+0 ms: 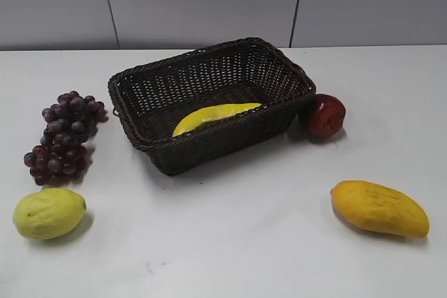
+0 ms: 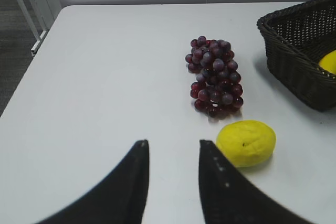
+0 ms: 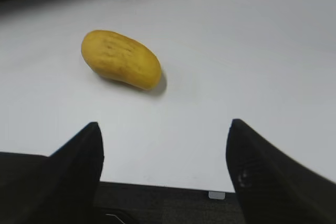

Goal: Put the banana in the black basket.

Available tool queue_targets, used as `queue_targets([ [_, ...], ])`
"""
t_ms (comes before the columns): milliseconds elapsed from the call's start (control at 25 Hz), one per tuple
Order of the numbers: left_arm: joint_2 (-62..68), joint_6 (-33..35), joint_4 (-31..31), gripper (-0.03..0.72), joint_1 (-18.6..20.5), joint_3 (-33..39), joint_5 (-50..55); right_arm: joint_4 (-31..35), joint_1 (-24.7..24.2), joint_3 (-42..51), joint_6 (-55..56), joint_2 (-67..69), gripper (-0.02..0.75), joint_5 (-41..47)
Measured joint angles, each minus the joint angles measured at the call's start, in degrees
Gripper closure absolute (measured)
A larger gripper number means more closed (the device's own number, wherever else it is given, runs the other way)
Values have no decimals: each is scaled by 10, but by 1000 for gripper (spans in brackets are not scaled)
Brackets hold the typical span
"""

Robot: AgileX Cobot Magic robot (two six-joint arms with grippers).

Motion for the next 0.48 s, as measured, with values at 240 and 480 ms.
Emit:
queue_targets([
  [240, 0, 0, 0, 453, 0, 0, 0, 0, 0, 2, 0, 0, 158, -10],
  [480, 0, 0, 0, 453, 0, 0, 0, 0, 0, 2, 0, 0, 158, -11],
])
